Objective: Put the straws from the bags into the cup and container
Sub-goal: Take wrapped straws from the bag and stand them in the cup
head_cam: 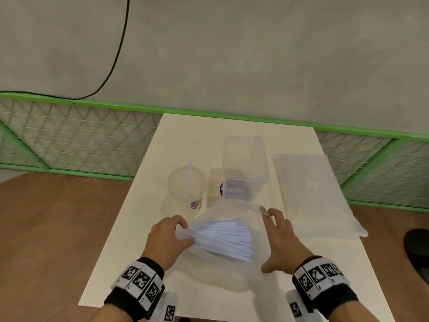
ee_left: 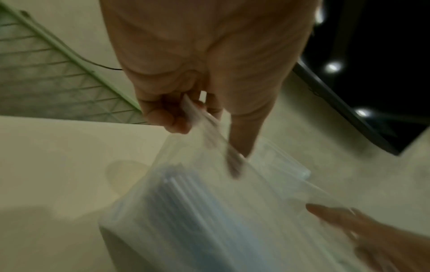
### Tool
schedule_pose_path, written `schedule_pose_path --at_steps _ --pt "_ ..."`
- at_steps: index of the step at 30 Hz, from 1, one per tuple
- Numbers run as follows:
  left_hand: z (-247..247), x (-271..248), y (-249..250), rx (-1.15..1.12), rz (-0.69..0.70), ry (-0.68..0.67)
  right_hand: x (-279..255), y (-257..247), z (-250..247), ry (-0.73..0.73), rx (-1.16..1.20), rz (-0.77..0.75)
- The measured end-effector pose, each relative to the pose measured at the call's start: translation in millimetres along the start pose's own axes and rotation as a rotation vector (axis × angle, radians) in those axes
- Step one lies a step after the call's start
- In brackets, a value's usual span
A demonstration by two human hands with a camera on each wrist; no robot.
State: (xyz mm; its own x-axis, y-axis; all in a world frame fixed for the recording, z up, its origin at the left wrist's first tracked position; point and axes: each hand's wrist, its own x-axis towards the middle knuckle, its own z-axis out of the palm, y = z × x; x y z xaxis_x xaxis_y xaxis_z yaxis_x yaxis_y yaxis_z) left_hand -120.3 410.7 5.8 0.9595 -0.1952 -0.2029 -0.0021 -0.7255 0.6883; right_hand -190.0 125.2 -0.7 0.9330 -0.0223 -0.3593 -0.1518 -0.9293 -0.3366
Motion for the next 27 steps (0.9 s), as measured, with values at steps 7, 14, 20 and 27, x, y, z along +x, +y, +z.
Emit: schedule_pose_path --at_steps 7,14,20,27 --pt "1 -1 -12 -0.133 0.405 -0.066 1 8 2 0.140 -0.228 0.180" --pt "12 -8 5 0.547 0.097 -0.107 -3 -1 9 0.093 -0.257 0.187" --pt "18 -6 4 0.322 0.019 -0.280 -14 -6 14 0.073 -0.102 0.113" --pt "31 -13 -2 -0.025 0.266 -0.200 -13 0 12 0.202 0.115 0.033"
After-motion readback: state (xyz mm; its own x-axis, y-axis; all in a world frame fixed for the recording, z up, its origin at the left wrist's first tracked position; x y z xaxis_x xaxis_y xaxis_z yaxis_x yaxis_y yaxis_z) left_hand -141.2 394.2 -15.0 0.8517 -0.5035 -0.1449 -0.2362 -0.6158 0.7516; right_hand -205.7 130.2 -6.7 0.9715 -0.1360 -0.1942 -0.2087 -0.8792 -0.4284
